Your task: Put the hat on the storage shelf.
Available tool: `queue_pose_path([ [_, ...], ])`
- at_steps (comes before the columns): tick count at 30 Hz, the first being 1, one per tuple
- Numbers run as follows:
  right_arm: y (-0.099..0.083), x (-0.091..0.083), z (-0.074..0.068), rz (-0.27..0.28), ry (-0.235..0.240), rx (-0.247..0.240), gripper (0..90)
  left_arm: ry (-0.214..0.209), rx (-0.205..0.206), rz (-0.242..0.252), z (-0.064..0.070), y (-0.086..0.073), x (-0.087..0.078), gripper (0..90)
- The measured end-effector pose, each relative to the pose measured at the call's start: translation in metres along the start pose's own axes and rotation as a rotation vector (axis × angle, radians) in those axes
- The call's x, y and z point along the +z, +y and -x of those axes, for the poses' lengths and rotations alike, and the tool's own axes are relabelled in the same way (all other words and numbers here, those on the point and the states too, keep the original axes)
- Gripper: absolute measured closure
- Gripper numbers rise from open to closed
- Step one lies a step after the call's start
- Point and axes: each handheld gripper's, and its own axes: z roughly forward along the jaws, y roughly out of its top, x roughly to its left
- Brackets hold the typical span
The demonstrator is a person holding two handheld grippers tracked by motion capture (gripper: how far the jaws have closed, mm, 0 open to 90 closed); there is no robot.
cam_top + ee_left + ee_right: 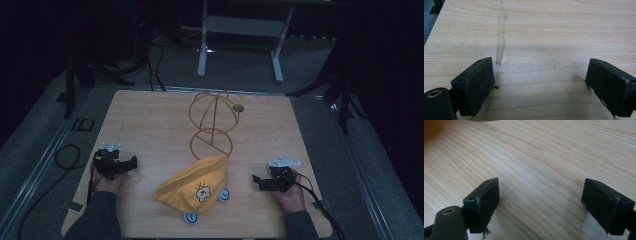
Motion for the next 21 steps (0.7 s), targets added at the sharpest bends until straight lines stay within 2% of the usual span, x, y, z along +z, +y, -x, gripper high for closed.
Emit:
queue_pose_path([
  [5,-0.002,-0.002,-0.003,0.011,-0.005,0.005,22.2,0.0,0.001,0.0,0.0,0.0,0.0,8.5],
  [9,0.001,-0.007,-0.007,-0.005,-0.015,0.011,43.7,0.0,0.0,0.0,0.0,0.0,0.0,8.5],
  [10,0.001,-0.007,-0.007,-0.005,-0.015,0.011,43.7,0.0,0.0,0.0,0.0,0.0,0.0,8.5],
  [11,0.002,-0.008,-0.009,-0.011,-0.004,-0.002,51.8,0.0,0.001,0.0,0.0,0.0,0.0,8.5],
  [12,0.002,-0.009,-0.012,-0.013,0.011,-0.011,55.5,0.0,0.001,0.0,0.0,0.0,0.0,8.5],
  [17,0.006,-0.016,-0.029,0.009,0.077,-0.054,64.4,-0.002,0.002,-0.002,0.001,0.0,0.0,8.5],
  [21,0.01,-0.024,-0.047,0.03,0.134,-0.091,73.9,-0.003,0.004,-0.001,0.001,0.0,0.0,8.5],
])
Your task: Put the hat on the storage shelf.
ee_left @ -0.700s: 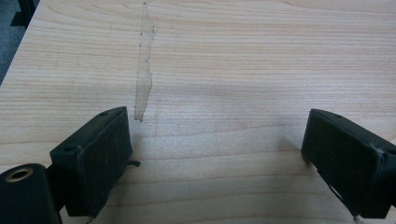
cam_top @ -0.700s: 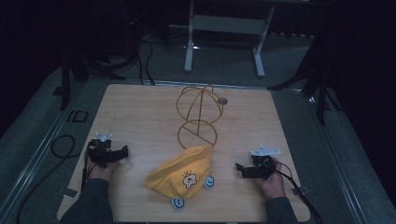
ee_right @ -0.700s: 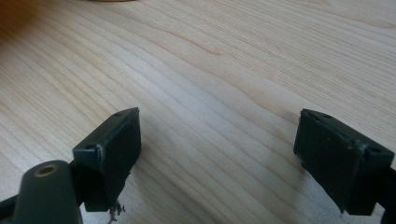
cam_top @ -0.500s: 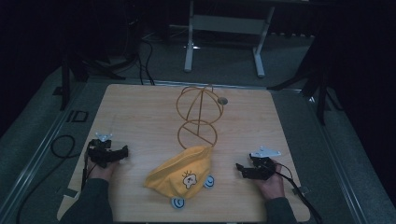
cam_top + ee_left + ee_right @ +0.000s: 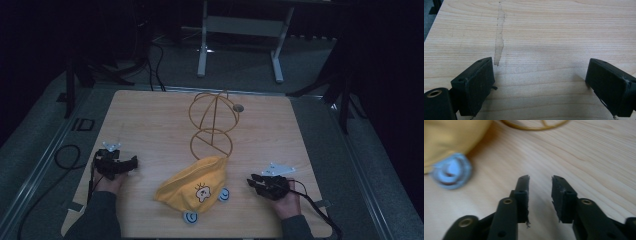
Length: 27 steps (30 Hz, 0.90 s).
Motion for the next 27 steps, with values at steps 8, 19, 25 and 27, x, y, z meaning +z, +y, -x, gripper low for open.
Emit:
queue_pose_path([
  [8,0.017,0.002,-0.045,0.016,0.108,-0.115,90.0,-0.005,0.005,0.001,0.0,0.0,0.0,8.5],
  [19,0.023,0.028,-0.066,-0.005,0.157,-0.102,64.8,-0.008,0.006,0.003,0.001,0.0,0.0,8.6],
  [25,0.022,0.038,-0.064,-0.057,0.194,-0.07,51.9,-0.009,0.008,0.002,0.001,0.0,0.0,8.6],
  [27,0.021,0.043,-0.062,-0.096,0.214,-0.055,50.7,-0.01,0.009,0.002,0.001,0.0,0.0,8.6],
])
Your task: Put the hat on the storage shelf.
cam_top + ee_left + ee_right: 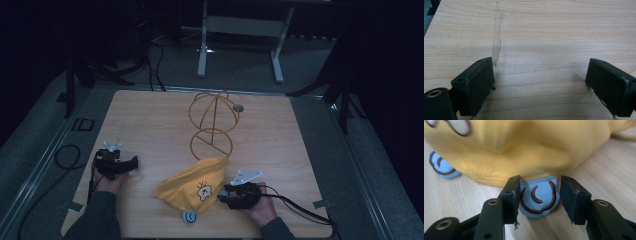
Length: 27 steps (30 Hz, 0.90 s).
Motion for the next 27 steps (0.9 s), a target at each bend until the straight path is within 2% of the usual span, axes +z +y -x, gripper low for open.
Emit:
queue_pose_path([
  [5,0.0,0.0,0.0,-0.009,0.001,0.001,54.9,-0.001,0.0,-0.001,0.0,0.0,0.0,8.6],
  [8,-0.001,-0.004,0.0,-0.026,-0.027,-0.001,61.5,-0.001,0.0,-0.001,0.0,0.0,0.0,8.6],
  [10,-0.001,-0.005,0.001,-0.029,-0.034,0.005,62.7,-0.001,0.0,-0.001,0.0,0.0,0.0,8.6],
  [12,-0.006,-0.011,0.008,-0.025,-0.045,0.041,65.0,-0.001,0.001,-0.002,0.0,0.0,0.0,8.6],
  [16,-0.014,-0.023,0.021,-0.019,-0.108,0.093,66.1,-0.001,0.001,-0.002,0.0,0.0,0.0,8.6],
  [17,-0.014,-0.023,0.021,-0.019,-0.108,0.093,66.1,-0.001,0.001,-0.002,0.0,0.0,0.0,8.6],
  [18,-0.018,-0.029,0.029,-0.012,-0.131,0.125,65.6,-0.001,0.001,-0.002,0.0,0.0,0.0,8.6],
  [23,-0.029,-0.041,0.045,-0.007,-0.14,0.19,60.2,-0.001,0.002,-0.002,0.0,0.0,0.0,8.6],
  [27,-0.037,-0.051,0.052,-0.01,-0.157,0.219,55.0,-0.002,0.003,-0.002,0.001,0.0,0.0,8.6],
])
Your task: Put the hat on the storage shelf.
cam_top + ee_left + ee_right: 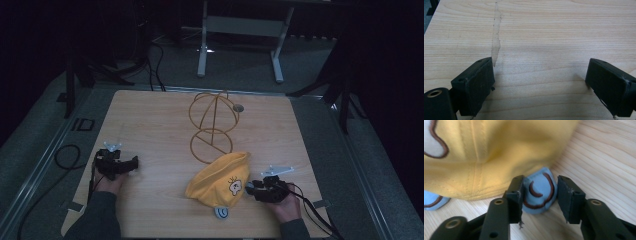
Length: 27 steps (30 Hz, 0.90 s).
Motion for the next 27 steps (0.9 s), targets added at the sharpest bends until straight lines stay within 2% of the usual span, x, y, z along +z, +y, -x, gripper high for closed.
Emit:
queue_pose_path([
  [2,-0.003,-0.003,0.003,0.0,-0.011,0.006,55.7,0.0,0.0,0.0,0.0,0.0,0.0,8.6],
  [9,-0.001,-0.006,0.002,-0.01,-0.038,0.004,73.4,-0.001,0.002,0.0,0.0,0.0,0.0,8.6],
  [14,0.0,-0.011,0.0,-0.003,-0.07,-0.006,80.8,-0.001,0.002,0.0,0.0,0.0,0.0,8.6],
  [18,0.003,-0.018,-0.001,0.019,-0.062,-0.007,82.5,-0.001,0.003,-0.001,0.0,0.0,0.0,8.6],
  [27,0.008,-0.034,0.003,0.057,-0.076,-0.011,83.4,-0.001,0.003,0.0,0.001,0.0,0.0,8.6],
])
